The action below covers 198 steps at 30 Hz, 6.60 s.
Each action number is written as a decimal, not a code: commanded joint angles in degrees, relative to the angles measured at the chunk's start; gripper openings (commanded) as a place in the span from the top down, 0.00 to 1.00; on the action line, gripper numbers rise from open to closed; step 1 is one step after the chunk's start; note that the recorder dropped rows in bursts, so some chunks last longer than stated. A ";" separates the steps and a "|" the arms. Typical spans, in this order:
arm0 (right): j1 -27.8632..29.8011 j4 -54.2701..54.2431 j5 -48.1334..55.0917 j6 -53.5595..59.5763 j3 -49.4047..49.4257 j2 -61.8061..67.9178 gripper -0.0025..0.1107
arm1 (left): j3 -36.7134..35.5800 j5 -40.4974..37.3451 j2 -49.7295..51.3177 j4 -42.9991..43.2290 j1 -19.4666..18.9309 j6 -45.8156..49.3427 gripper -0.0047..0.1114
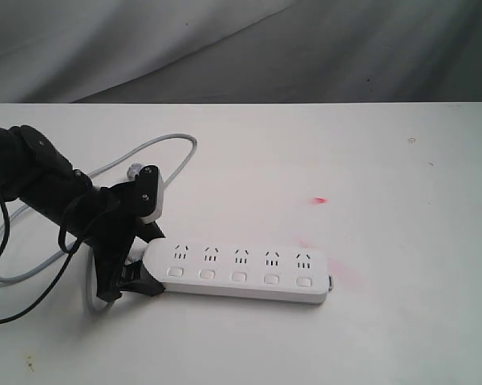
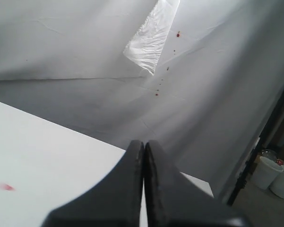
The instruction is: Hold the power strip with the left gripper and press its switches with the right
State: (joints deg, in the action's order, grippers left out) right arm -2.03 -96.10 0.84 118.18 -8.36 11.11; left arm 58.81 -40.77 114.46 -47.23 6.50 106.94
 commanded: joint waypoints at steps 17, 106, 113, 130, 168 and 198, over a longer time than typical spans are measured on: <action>0.34 87.54 0.99 -98.58 8.36 -3.20 0.98 | 0.21 0.00 -0.21 -0.76 0.09 -0.45 0.48; 0.34 88.01 18.34 -100.58 8.36 -11.11 0.98 | 0.21 -9.83 -47.92 -8.93 0.17 -35.10 0.75; 0.34 88.01 18.34 -100.58 8.36 -11.11 0.98 | 0.10 -22.89 -49.83 -9.65 0.17 -35.70 0.96; 0.34 88.01 18.34 -100.58 8.36 -11.11 0.98 | -2.21 -7.20 -52.95 -5.07 5.88 -48.17 0.96; 0.34 88.01 18.34 -100.66 8.36 -11.11 0.98 | -58.81 42.89 -103.16 34.13 12.13 -98.11 0.96; 0.34 88.01 18.34 -100.66 8.36 -11.11 0.98 | -58.81 24.47 -113.09 43.95 0.11 -97.75 0.96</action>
State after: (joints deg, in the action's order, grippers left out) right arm -2.03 -8.77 19.36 17.50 -0.20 0.32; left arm 0.27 -16.68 1.61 -3.48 6.64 9.72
